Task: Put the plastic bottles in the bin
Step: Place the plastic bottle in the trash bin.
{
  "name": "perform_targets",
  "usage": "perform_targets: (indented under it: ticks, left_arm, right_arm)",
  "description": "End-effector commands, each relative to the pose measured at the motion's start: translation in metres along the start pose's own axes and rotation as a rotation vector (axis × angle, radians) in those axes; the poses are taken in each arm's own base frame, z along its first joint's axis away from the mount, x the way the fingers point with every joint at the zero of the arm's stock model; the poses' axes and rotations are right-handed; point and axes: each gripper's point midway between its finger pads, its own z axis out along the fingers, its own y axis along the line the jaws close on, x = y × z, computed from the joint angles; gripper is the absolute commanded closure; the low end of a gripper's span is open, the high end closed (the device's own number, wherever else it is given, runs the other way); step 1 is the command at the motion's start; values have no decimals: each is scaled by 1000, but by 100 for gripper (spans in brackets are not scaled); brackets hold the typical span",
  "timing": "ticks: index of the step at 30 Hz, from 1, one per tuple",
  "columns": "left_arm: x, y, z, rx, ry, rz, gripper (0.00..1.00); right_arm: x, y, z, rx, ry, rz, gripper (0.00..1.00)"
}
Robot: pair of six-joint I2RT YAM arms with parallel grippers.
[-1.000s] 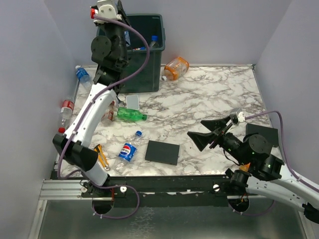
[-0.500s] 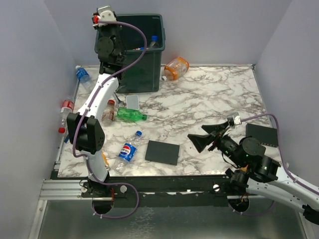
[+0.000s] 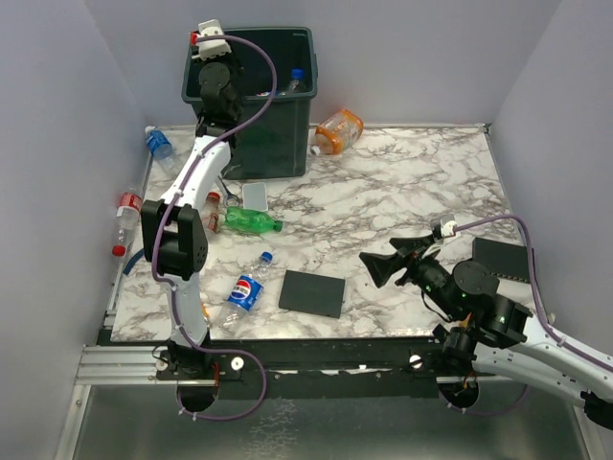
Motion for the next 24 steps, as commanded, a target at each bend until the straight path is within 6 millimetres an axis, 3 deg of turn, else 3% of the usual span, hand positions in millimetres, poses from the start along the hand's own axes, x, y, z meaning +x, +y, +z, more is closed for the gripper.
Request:
perform_targets:
  ticks: [1, 3, 7, 12, 16, 21, 24]
  left_arm:
    - [24, -6, -3, 42, 95, -9, 49]
    - [23, -7, -3, 48, 96, -18, 29]
    - [3, -11, -2, 67, 65, -50, 3]
    - [-56, -19, -3, 95, -26, -128, 1]
    - [-116, -30, -18, 149, -106, -194, 1]
    - [-168, -53, -57, 233, -149, -239, 1]
    - [-176, -70, -94, 284, -109, -227, 1]
  right_arm:
    - [-8, -5, 1, 37, -28, -13, 0]
    - [-9, -7, 0, 45, -28, -12, 0]
    - [-12, -8, 0, 56, -36, -11, 0]
    - [-16, -9, 2, 70, -43, -28, 0]
    - [-21, -10, 4, 86, -53, -45, 0]
    - [-28, -14, 5, 122, -67, -55, 0]
    - [-35, -18, 4, 152, -77, -58, 0]
